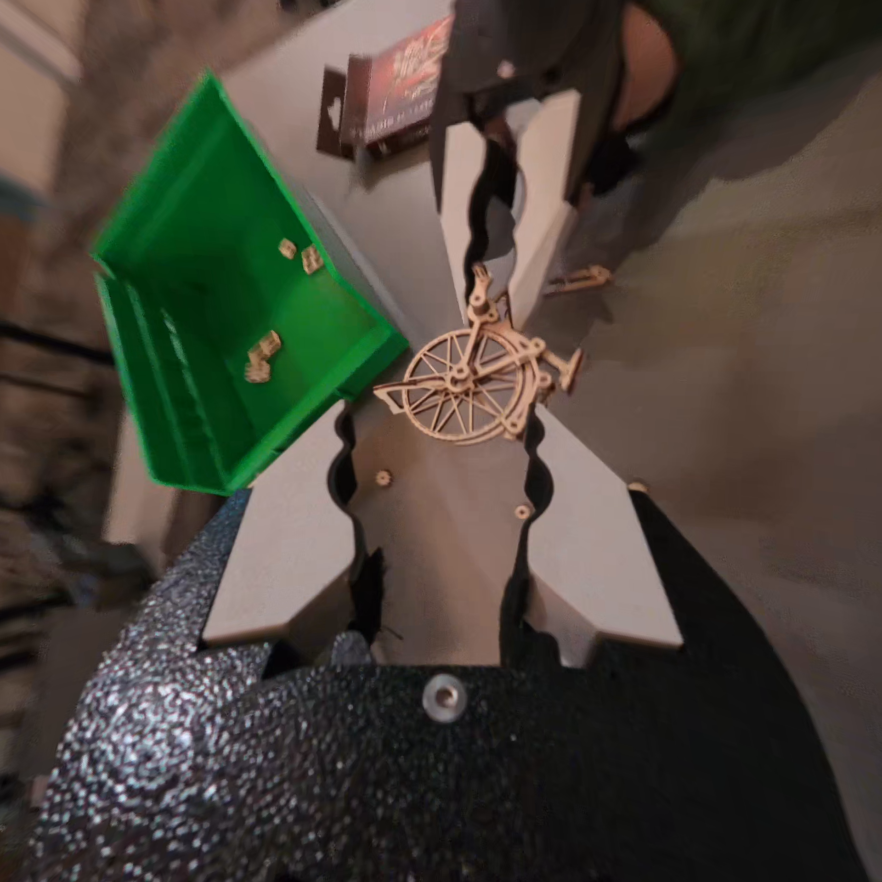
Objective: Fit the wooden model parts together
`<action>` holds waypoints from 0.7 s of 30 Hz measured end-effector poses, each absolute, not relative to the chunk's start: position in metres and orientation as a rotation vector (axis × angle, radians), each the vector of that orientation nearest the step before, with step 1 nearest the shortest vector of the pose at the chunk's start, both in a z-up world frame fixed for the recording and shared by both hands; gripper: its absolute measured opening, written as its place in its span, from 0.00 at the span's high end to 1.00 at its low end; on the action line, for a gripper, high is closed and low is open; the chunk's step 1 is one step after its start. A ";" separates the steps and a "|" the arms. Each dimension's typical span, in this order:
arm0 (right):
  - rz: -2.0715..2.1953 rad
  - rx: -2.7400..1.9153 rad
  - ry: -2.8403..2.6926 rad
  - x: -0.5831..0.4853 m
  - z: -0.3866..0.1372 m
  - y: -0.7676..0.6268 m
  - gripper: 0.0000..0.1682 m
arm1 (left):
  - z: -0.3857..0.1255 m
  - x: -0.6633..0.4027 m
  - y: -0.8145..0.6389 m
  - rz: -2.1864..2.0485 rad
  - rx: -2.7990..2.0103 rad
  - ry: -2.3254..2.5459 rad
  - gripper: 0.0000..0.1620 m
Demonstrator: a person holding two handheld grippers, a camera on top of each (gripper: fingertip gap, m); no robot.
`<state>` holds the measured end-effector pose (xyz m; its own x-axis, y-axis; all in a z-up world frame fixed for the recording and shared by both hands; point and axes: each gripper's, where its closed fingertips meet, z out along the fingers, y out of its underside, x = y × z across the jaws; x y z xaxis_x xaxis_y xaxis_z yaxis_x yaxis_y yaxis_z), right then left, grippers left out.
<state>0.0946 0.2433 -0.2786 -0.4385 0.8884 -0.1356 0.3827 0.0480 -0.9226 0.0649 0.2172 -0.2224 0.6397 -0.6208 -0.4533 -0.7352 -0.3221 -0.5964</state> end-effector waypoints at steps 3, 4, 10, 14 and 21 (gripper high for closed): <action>1.435 -1.282 -1.859 0.097 -0.275 0.243 0.85 | -0.243 0.057 0.207 0.456 -1.862 1.235 0.50; 1.453 -1.284 -1.864 0.098 -0.274 0.242 0.85 | -0.251 0.054 0.206 0.543 -1.829 1.268 0.48; 1.504 -1.267 -1.944 0.104 -0.277 0.235 0.85 | -0.266 0.071 0.213 0.945 -1.477 1.425 0.67; 1.538 -1.254 -1.998 0.109 -0.278 0.231 0.85 | -0.269 0.088 0.213 1.002 -1.304 1.459 0.82; 1.517 -1.240 -2.068 0.113 -0.286 0.230 0.85 | -0.273 0.095 0.213 1.003 -1.270 1.419 0.94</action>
